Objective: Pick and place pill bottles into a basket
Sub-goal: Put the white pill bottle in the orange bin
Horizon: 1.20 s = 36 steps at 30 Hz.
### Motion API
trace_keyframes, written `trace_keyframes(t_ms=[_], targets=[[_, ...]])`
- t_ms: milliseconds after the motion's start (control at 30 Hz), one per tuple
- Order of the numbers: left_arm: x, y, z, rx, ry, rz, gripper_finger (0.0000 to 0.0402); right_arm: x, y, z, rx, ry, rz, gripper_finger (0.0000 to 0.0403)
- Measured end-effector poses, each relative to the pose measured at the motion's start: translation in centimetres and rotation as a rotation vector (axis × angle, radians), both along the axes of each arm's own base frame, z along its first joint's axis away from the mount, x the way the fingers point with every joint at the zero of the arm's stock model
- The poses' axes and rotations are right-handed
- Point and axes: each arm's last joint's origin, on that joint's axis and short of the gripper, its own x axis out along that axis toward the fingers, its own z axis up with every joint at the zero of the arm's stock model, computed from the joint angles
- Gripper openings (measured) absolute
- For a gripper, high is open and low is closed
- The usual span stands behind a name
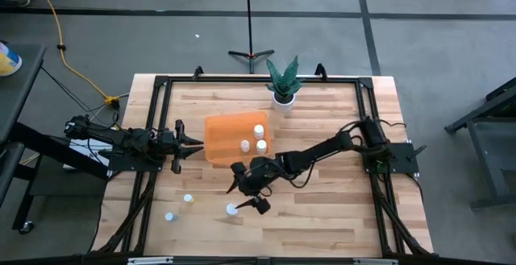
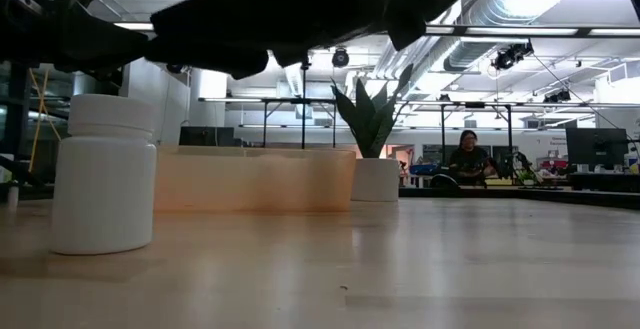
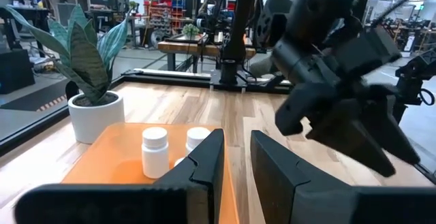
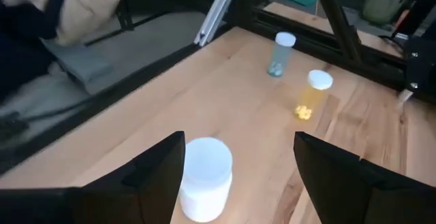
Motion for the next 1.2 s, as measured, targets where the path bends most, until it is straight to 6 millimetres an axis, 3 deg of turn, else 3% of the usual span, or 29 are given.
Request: trace_keyframes(t_ms=[233, 500, 1200], targets=[[0.0, 0.0, 0.0, -0.003, 0.000, 0.000, 0.0108, 0.7, 0.6, -3.2, 0.001, -0.008, -0.028, 0.0264], [0.0, 0.0, 0.0, -0.004, 0.000, 0.000, 0.0108, 0.8, 1.0, -5.1, 0.026, 0.040, -0.036, 0.0264], [0.0, 0.0, 0.0, -0.003, 0.000, 0.000, 0.0108, 0.9, 1.9, -5.1, 0.082, 0.021, -0.183, 0.0264]])
